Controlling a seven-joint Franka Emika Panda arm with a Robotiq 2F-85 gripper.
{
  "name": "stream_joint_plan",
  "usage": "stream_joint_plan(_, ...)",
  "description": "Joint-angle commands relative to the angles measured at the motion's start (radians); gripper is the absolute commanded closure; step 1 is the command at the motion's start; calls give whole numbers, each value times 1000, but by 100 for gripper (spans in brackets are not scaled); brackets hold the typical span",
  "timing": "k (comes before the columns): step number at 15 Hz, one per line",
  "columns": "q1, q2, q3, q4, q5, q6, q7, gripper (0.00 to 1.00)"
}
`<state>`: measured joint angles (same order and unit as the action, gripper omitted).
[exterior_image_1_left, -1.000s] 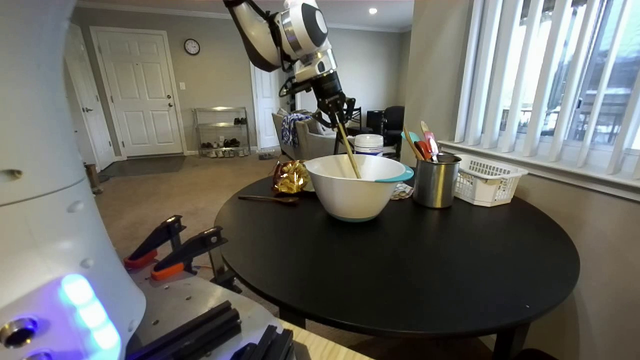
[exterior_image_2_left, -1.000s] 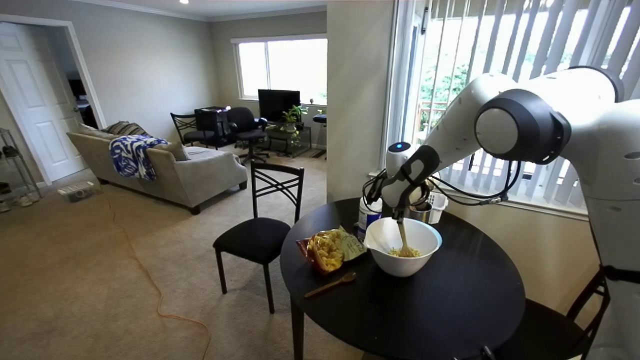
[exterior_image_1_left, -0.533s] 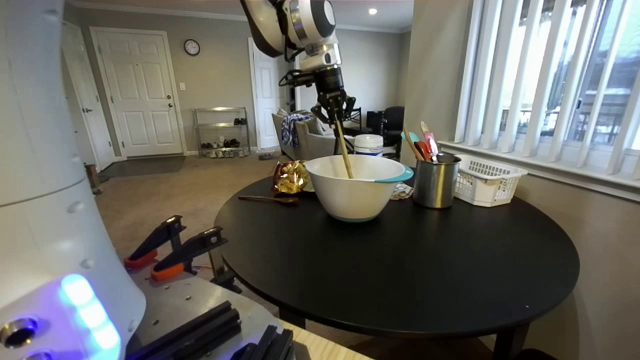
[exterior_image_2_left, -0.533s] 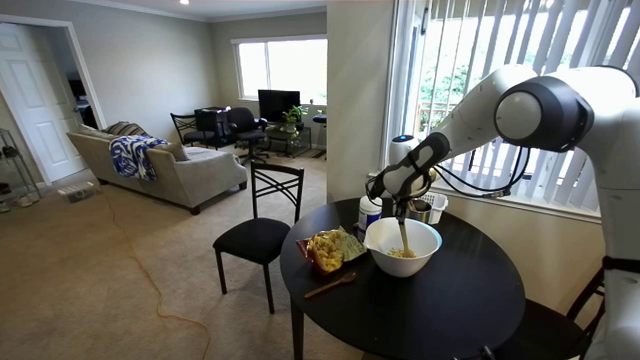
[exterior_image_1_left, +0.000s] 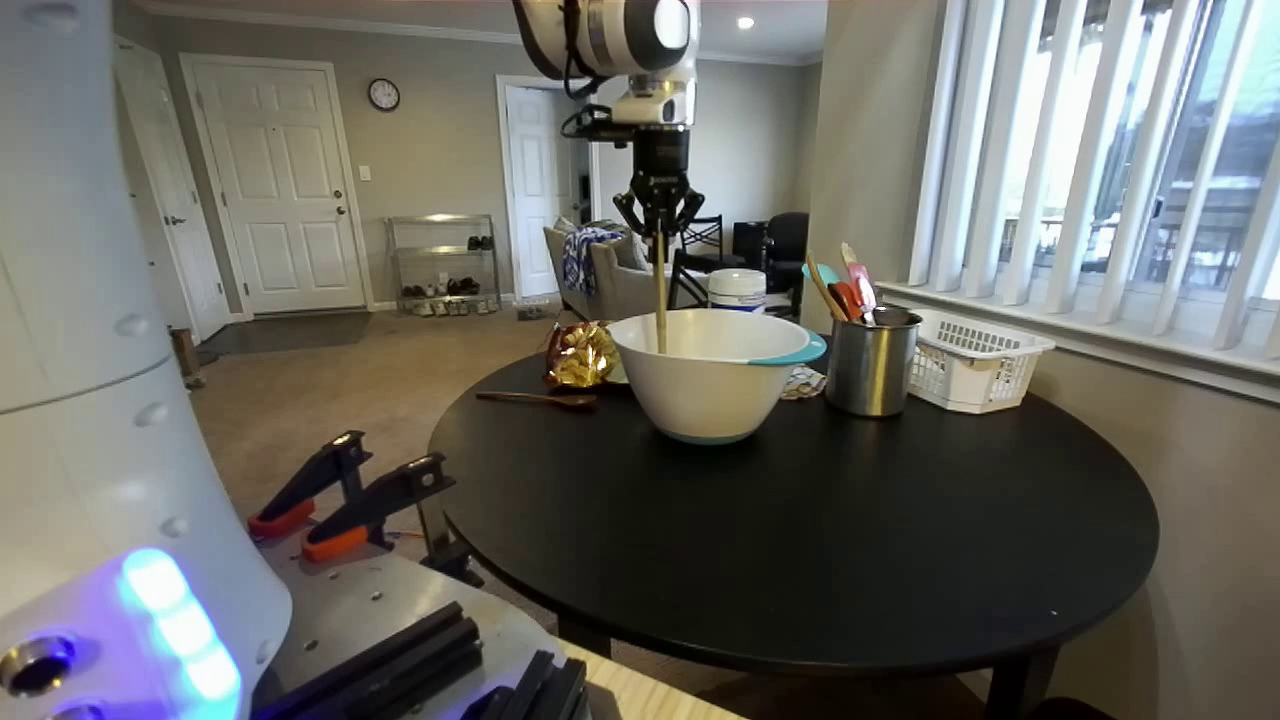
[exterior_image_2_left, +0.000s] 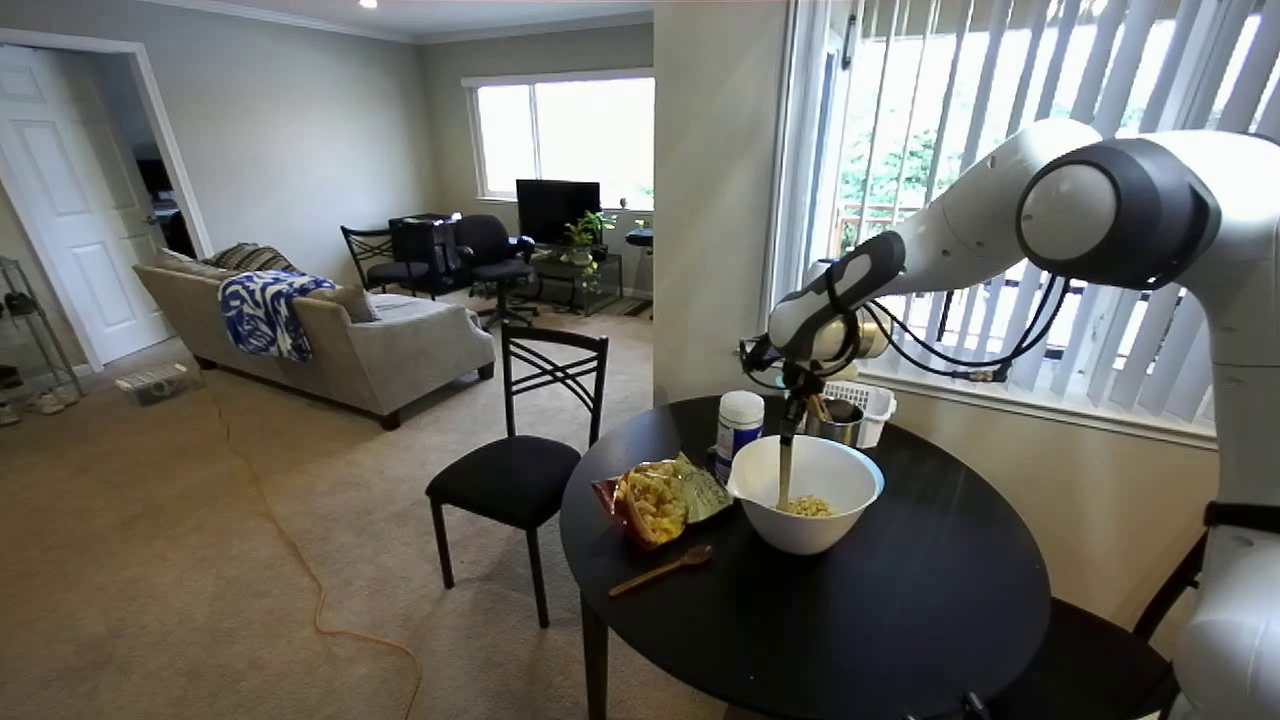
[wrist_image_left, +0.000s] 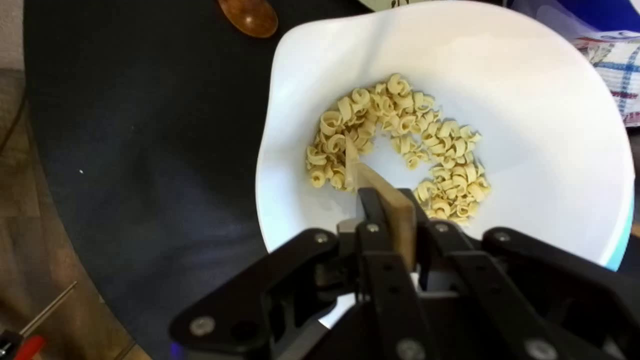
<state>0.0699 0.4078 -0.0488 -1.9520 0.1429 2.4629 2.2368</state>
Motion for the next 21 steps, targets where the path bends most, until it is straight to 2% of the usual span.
stream_joint_plan(1,-21,26,27,-39,118,122,-4,95)
stream_joint_plan(5,12,35,-4,-97,101,339,27,95)
stream_joint_plan(9,68,44,-67,-145,47,467,60,95)
stream_joint_plan(11,131,48,-143,-165,-16,507,95,95)
stream_joint_plan(17,404,77,-466,-186,-264,529,272,95)
stream_joint_plan(19,466,88,-534,-186,-336,507,326,95)
stream_joint_plan(21,502,89,-567,-188,-378,468,350,95)
